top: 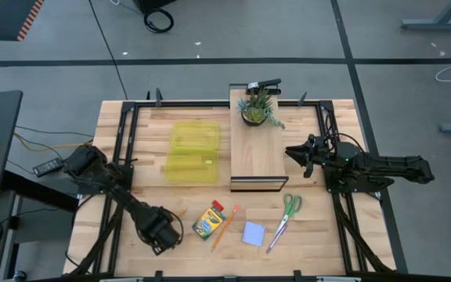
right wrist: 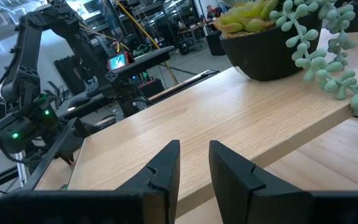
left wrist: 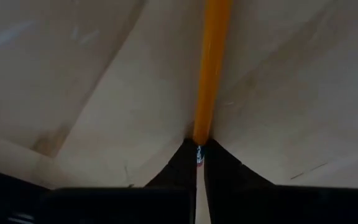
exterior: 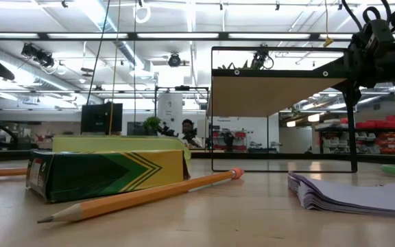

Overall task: Pack school essentials
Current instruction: Put the left pencil into the supply box, then put the bottom left pencil into the supply box

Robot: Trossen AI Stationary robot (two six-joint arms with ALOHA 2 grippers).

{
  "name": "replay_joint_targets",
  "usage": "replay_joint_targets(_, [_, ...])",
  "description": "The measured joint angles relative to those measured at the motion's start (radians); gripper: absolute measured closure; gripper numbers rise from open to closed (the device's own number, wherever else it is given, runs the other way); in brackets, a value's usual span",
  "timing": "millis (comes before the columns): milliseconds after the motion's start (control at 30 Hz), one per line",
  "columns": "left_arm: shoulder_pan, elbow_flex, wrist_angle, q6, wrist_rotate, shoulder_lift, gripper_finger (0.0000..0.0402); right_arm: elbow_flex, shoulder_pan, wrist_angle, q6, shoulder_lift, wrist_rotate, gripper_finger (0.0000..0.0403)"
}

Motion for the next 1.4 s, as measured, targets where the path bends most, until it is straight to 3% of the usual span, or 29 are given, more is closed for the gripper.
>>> replay_joint_targets(233, [-0.004, 0.009, -0.030, -0.009, -0.016, 0.002, 0.0396, 0.000, 0.000, 0.000, 0.000, 0.000, 0.000, 0.0310])
replay_joint_targets(767, [-0.021, 0.096, -0.217, -0.012, -0.182, 0.008, 0.0399, 0.000, 0.000, 0.000, 0.000, 0.000, 0.000, 0.0310])
replay_joint_targets(1400, [-0.021, 0.112, -0.243, 0.043, -0.209, -0.030, 0.0400, 0.000, 0.000, 0.000, 0.000, 0.000, 0.000, 0.0310])
